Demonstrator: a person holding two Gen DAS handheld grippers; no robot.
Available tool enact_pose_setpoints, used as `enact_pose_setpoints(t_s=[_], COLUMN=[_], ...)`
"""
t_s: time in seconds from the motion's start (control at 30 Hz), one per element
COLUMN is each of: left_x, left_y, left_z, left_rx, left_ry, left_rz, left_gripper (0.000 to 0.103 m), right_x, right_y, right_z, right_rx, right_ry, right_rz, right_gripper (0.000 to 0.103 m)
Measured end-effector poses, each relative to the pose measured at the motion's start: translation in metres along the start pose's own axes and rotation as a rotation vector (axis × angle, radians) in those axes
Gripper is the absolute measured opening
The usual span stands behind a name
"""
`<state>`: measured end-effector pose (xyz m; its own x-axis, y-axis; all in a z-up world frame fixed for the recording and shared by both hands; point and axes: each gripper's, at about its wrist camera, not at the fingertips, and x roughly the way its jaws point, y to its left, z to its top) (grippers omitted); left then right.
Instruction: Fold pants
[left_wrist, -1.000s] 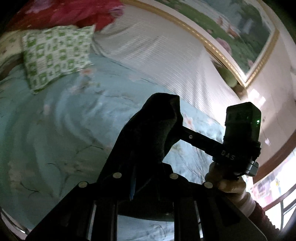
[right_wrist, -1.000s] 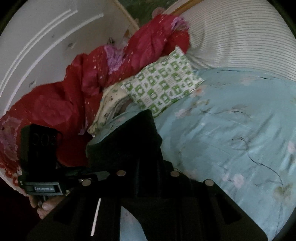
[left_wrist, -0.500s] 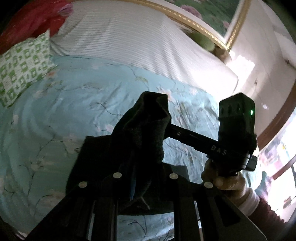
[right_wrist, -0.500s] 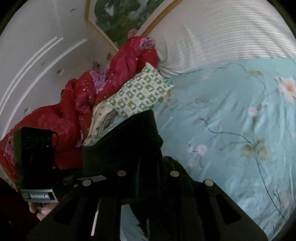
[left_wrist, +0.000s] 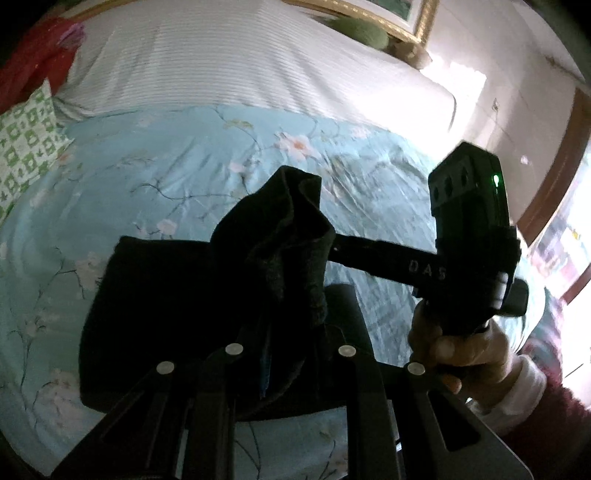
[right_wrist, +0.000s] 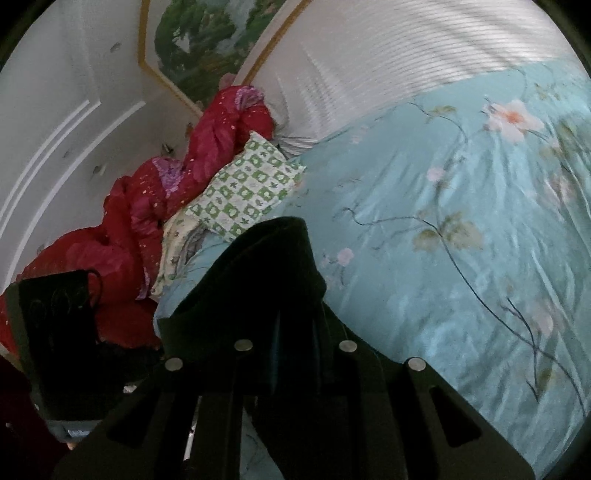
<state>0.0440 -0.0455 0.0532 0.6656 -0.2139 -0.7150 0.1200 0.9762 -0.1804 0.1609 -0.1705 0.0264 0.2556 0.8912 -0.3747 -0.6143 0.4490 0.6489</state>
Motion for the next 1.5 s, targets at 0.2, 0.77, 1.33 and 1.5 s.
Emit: enact_pose_setpoints(t_s=[0.2,0.77,1.33,1.5], left_x=[0.016,0.022,-0.022,-0.037], left_y=[-0.012,-0.019,0.013,0.052], left_z=[-0.012,-0.039,-0.051,-0.036], left_rx=[0.058,0.168,0.070,-0.022], left_ry=[0.026,0.103,0.060,0.015], left_rz=[0.004,-0.183,-0.231,-0.179], left_gripper=[0.016,0.054,0.064,0.076], right_x=[-0.009,-0.076,-0.086,-0.069], right_y=[-0.018,-0.035,0.017,0.031], right_z=[-0.019,-0.059,-0.061,-0.055], right_rx=[0.065,0.291,0.317,0.282], right_ry=[-0.002,-0.139,-0.224,-0.194], right_rz=[-0.029,-0.286,-0.368,-0.428], right_gripper=[0.015,0.069,0.085,0.092])
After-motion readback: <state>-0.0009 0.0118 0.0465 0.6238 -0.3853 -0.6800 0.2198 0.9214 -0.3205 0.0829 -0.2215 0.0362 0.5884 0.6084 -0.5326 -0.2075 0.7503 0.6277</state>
